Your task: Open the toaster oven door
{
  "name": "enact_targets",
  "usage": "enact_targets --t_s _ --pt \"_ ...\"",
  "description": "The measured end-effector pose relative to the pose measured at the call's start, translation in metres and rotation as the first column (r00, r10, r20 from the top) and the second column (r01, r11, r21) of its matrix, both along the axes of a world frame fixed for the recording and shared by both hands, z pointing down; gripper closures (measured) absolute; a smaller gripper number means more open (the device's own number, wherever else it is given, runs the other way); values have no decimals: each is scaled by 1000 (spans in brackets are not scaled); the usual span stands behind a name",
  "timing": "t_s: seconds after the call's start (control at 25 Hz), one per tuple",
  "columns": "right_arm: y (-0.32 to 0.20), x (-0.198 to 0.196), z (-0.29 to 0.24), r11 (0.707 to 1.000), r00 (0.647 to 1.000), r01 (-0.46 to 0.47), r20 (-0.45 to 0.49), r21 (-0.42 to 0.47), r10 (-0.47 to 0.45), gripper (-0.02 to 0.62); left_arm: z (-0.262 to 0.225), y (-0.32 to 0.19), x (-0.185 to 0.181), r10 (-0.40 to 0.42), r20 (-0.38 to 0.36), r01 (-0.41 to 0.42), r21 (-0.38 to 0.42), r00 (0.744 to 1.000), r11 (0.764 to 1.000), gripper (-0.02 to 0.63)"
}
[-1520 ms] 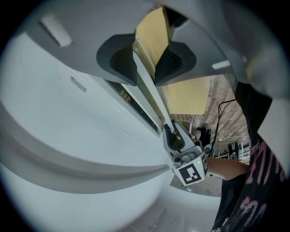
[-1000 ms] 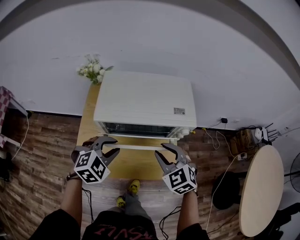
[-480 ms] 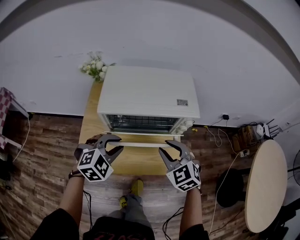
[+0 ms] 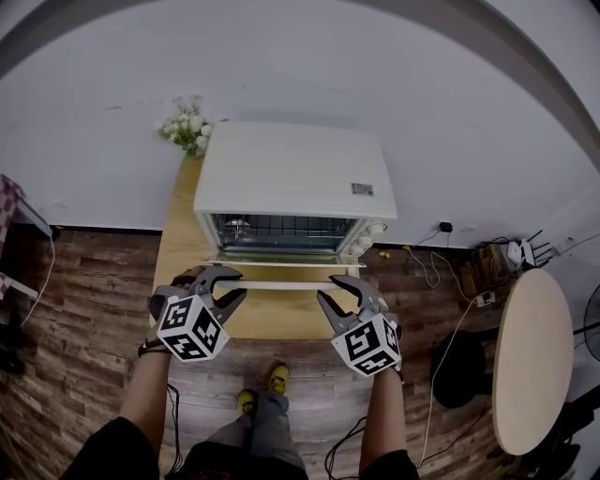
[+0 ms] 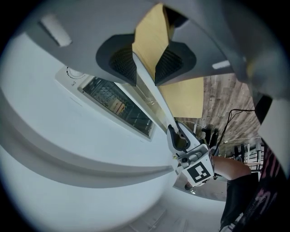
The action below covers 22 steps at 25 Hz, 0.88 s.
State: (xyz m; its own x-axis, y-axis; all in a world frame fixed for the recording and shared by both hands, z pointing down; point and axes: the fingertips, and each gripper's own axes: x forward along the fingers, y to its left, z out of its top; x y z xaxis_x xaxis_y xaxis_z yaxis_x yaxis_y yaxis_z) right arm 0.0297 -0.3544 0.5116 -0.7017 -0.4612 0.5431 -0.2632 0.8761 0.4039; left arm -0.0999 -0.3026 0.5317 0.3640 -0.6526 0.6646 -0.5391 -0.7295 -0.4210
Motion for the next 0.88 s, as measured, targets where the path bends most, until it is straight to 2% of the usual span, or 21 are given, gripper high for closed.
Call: enact_targets --t_s 0.32,0.52,0.88 --pt "13 7 14 1000 1000 8 -9 -19 -8 454 14 13 6 -16 11 16 -1 1000 1000 498" --pt "26 11 28 999 1000 23 -10 -40 -23 457 30 26 10 -26 53 28 -29 998 999 500" --pt "47 23 57 997 999 51 -11 -55 -51 465 60 46 20 -77 111 82 -37 991 996 499"
